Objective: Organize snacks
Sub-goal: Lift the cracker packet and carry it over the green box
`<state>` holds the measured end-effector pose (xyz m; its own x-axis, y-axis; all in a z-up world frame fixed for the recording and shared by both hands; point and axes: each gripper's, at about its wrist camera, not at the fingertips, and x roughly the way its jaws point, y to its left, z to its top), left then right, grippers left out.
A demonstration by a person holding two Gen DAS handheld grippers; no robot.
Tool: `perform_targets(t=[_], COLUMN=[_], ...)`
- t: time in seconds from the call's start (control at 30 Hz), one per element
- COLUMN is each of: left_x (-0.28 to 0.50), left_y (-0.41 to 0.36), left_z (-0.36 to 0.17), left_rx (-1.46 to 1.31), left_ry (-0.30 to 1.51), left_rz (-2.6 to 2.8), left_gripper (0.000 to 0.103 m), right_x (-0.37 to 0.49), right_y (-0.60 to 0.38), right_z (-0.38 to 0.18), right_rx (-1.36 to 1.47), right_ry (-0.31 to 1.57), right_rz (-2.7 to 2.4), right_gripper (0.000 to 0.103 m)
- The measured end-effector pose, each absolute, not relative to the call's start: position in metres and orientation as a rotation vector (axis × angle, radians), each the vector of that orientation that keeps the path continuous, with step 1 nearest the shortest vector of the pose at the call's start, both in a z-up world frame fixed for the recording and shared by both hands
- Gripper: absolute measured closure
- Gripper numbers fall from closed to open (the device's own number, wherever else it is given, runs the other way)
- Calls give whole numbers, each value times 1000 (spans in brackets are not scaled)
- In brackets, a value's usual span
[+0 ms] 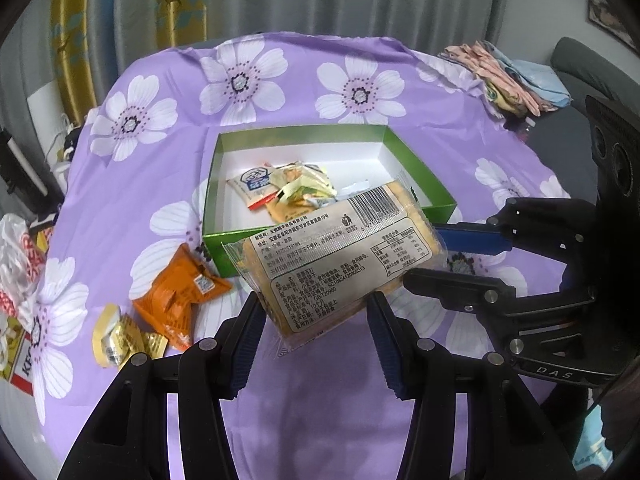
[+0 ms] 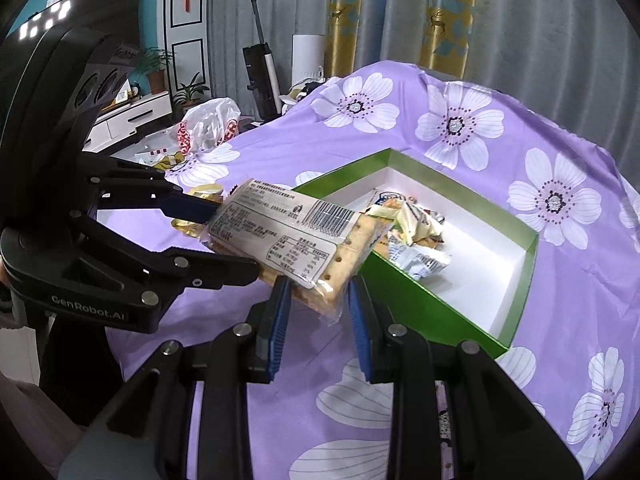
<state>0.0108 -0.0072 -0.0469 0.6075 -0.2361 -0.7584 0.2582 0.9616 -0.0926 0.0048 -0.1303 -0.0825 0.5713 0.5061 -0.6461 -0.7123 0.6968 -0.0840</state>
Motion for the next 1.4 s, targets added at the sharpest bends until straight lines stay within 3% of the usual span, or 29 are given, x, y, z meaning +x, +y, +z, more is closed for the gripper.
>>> perform_targets(t=[1.4], left_x=[75], left_y=[-38], left_z=[-18], left_rx=[96], left_ry=[786], left_rz=[-355], left_gripper=[50], right_x=[45], right_y=[-162], right_z=[-51], right_rx=[-307], right_ry=[526], right_rz=[625], right_gripper=[73])
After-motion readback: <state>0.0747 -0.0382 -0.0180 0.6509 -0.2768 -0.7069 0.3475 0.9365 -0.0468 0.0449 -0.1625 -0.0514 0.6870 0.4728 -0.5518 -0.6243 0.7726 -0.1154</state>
